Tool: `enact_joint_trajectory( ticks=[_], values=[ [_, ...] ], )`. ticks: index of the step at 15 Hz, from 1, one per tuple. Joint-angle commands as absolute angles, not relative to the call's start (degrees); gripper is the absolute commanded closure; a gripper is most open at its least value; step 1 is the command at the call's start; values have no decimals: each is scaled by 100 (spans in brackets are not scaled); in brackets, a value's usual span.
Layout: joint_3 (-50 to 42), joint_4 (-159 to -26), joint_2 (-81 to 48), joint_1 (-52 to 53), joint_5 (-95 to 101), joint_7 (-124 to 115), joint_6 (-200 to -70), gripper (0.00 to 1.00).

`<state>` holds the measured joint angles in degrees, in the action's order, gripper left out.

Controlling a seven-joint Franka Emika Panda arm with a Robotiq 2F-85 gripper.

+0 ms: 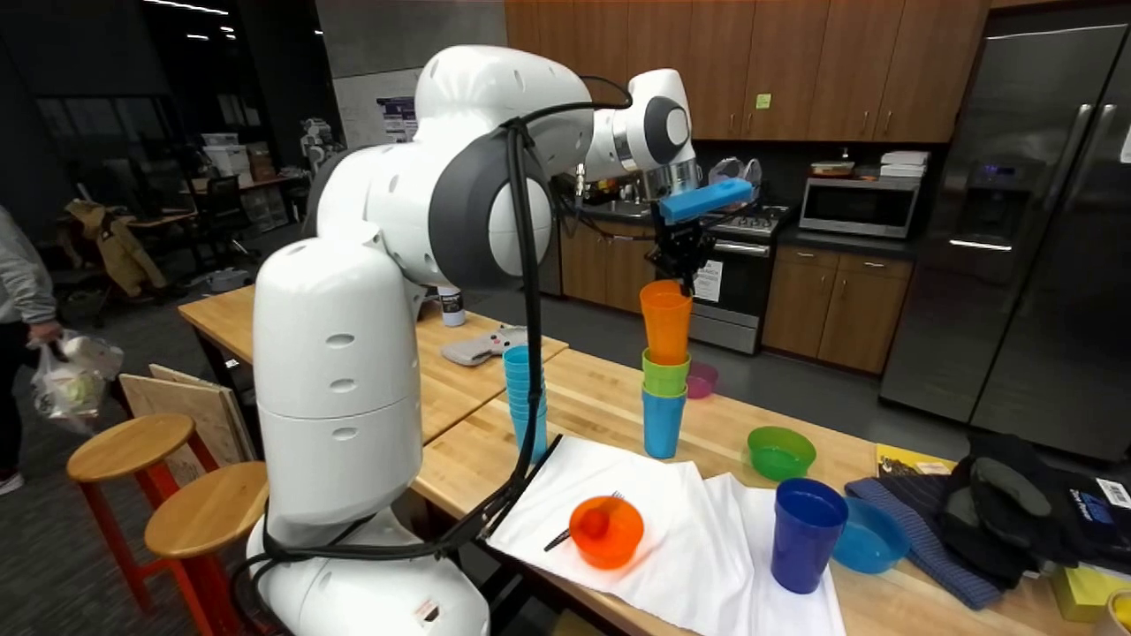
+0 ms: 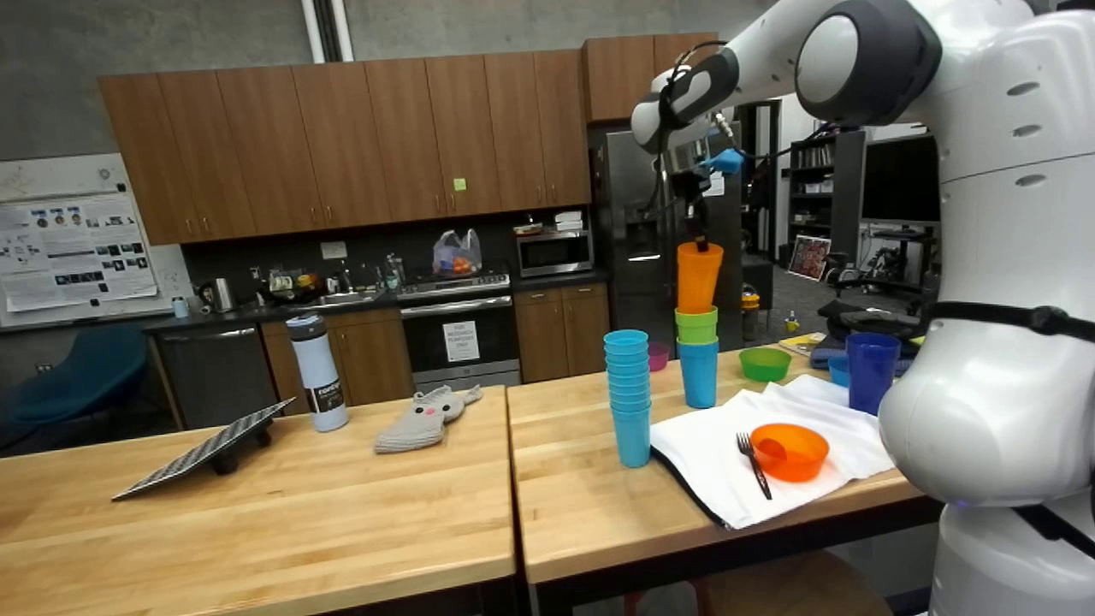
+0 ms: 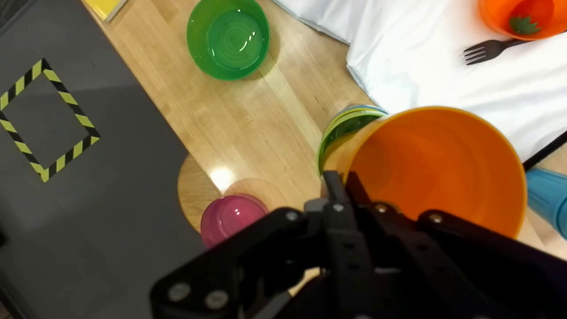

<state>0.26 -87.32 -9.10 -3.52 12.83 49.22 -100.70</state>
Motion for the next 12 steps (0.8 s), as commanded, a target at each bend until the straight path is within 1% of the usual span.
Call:
enact_joint_trajectory(
  ticks=[1, 12],
  values=[
    [-8, -8825, -660, -351, 1230, 4998, -10244, 99],
    [-295, -9027, 18, -476, 1227, 4827, -10558, 99]
  ],
)
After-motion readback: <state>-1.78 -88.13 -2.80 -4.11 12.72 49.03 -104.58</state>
